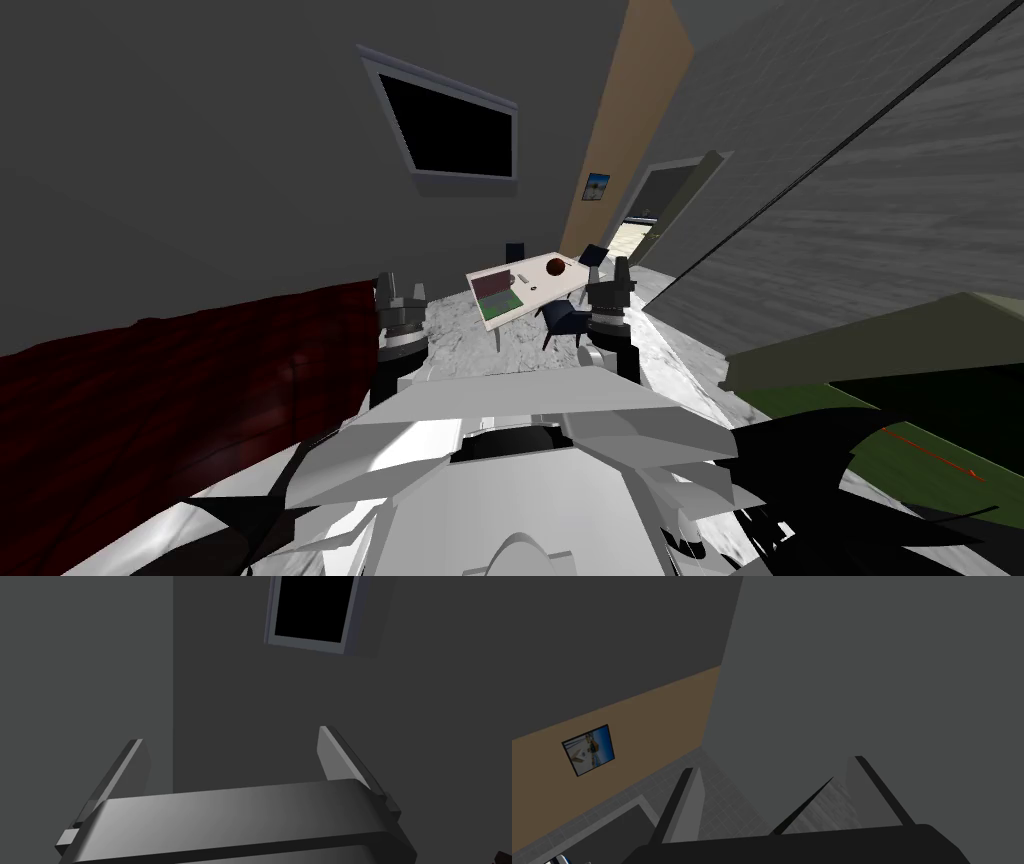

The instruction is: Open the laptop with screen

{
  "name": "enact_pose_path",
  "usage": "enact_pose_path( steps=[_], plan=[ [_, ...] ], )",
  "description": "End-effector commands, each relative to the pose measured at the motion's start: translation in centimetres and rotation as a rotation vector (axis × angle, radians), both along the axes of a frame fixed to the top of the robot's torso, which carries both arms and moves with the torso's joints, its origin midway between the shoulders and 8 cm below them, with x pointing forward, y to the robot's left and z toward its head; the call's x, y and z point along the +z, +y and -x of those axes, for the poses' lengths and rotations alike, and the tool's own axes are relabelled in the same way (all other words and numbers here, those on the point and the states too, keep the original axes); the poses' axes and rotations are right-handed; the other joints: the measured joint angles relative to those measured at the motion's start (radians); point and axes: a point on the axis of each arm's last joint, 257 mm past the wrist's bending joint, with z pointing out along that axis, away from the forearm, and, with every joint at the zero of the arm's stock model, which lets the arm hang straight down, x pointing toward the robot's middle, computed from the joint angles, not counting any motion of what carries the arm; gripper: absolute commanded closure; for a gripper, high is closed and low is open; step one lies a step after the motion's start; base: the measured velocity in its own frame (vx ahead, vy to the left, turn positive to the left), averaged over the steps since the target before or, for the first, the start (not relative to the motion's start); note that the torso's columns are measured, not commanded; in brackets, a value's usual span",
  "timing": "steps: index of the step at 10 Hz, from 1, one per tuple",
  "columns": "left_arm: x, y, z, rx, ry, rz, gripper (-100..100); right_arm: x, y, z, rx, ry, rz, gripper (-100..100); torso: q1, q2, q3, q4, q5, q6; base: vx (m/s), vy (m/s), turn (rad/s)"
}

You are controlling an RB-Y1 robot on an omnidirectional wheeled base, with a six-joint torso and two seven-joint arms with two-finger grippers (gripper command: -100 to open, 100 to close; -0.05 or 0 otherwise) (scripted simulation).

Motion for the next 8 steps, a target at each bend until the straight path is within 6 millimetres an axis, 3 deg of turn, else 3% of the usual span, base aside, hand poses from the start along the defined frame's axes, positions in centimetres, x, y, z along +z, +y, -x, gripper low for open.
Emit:
enact_pose_path(
  steps=[1,8],
  plan=[
    [0.00,0.00,0.00,0.000,0.000,0.000,0,0.00,0.00,0.00,0.000,0.000,0.000,0,0.000,0.040,-0.082,0.041,0.000,0.000,0.000,0.000,0.000],
    [0.02,0.00,0.01,0.000,0.000,0.000,0,0.02,0.00,0.01,0.000,0.000,0.000,0,0.000,0.544,-1.087,0.544,0.000,0.000,0.000,0.000,0.000]
  ],
)
